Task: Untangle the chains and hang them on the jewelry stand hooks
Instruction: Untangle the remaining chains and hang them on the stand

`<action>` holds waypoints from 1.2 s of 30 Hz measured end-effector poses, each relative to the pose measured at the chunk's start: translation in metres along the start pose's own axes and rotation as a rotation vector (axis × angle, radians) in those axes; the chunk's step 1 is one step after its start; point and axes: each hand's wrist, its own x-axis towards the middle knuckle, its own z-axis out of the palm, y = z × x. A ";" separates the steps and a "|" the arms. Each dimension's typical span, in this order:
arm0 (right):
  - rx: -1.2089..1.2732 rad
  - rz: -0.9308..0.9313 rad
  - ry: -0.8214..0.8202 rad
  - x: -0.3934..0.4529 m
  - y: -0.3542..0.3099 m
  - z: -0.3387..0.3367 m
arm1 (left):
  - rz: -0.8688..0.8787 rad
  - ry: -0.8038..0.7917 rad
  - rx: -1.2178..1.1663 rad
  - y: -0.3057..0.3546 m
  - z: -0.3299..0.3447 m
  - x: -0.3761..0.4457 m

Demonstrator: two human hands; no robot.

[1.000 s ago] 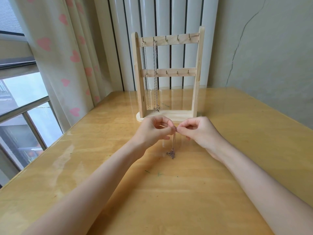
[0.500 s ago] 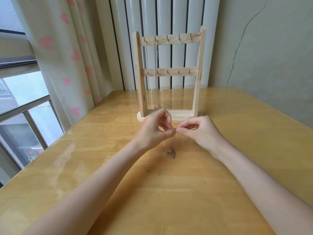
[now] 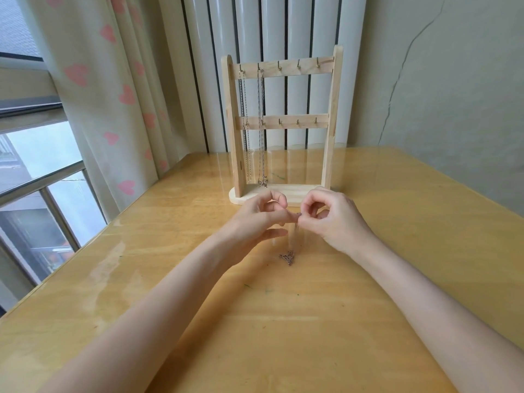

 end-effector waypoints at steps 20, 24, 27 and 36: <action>-0.108 -0.147 -0.018 0.000 0.003 0.001 | -0.159 -0.079 -0.076 -0.006 -0.005 0.002; 0.122 0.022 -0.091 0.000 0.000 0.001 | -0.120 -0.099 -0.124 -0.005 -0.003 0.003; 0.325 0.109 -0.090 -0.001 -0.002 0.001 | -0.085 -0.059 -0.156 -0.005 -0.006 0.004; 0.440 0.223 -0.068 -0.001 0.002 -0.001 | 0.031 0.063 -0.223 -0.001 -0.002 0.005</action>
